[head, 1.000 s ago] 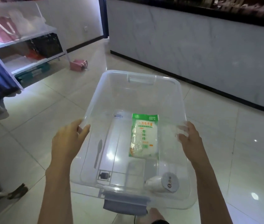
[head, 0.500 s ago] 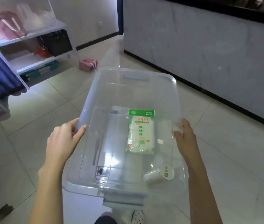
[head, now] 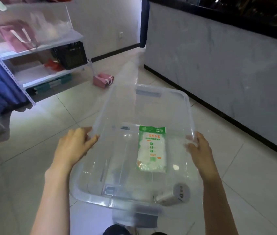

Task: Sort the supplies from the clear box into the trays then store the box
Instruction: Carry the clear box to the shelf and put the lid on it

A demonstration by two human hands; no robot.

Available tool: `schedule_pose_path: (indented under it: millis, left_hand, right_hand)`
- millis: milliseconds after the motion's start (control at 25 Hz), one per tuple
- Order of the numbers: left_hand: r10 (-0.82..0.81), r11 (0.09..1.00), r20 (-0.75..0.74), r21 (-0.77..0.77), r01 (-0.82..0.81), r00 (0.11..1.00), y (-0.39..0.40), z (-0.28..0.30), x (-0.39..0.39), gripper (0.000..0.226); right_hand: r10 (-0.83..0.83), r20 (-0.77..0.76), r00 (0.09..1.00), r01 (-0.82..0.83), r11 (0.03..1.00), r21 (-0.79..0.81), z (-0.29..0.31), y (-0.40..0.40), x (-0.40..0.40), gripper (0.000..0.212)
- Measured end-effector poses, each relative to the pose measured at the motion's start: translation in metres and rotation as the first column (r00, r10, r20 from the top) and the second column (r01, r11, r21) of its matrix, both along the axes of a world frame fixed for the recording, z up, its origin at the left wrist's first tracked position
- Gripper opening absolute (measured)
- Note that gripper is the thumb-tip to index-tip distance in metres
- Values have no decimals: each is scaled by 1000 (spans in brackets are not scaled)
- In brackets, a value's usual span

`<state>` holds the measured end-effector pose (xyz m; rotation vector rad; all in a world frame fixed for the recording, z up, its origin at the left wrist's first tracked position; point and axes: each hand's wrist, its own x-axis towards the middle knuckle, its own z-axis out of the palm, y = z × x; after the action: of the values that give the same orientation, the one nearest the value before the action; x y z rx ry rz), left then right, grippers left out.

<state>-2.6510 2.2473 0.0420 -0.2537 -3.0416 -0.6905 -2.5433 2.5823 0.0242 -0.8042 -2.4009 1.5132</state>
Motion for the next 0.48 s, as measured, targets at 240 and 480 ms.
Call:
schedule_pose_path:
  millis: [240, 480]
  left_hand:
    - [84, 988, -97, 136, -70, 992, -1, 17, -147, 46]
    - [240, 964, -55, 129, -231, 969, -21, -6, -272, 43]
  right_hand:
    - [-42, -83, 996, 45, 998, 33, 11, 1, -161, 45]
    - [111, -60, 992, -109, 994, 30, 0, -3, -343, 48]
